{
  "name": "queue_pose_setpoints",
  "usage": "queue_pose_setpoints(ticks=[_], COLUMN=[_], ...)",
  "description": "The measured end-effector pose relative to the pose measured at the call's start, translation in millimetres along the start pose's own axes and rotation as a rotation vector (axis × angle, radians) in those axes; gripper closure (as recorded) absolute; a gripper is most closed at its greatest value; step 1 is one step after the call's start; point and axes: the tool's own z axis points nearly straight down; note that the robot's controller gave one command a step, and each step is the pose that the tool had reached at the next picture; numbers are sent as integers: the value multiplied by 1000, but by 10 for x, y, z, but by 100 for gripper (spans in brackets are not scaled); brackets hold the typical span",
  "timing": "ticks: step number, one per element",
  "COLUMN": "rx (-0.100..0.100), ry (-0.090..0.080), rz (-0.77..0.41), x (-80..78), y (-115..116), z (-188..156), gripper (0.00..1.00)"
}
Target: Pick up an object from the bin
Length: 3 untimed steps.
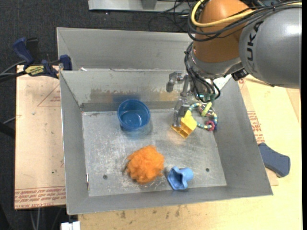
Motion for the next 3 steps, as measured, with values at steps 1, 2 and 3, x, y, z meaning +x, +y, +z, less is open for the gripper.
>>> queue_pose_setpoints(ticks=[1,2,3], rx=[0,-1,0], ry=[-8,-13,-7], rz=[0,33,130], x=[-15,76,435], y=[-1,-146,-634], z=[-45,453,1260], gripper=[0,0,100])
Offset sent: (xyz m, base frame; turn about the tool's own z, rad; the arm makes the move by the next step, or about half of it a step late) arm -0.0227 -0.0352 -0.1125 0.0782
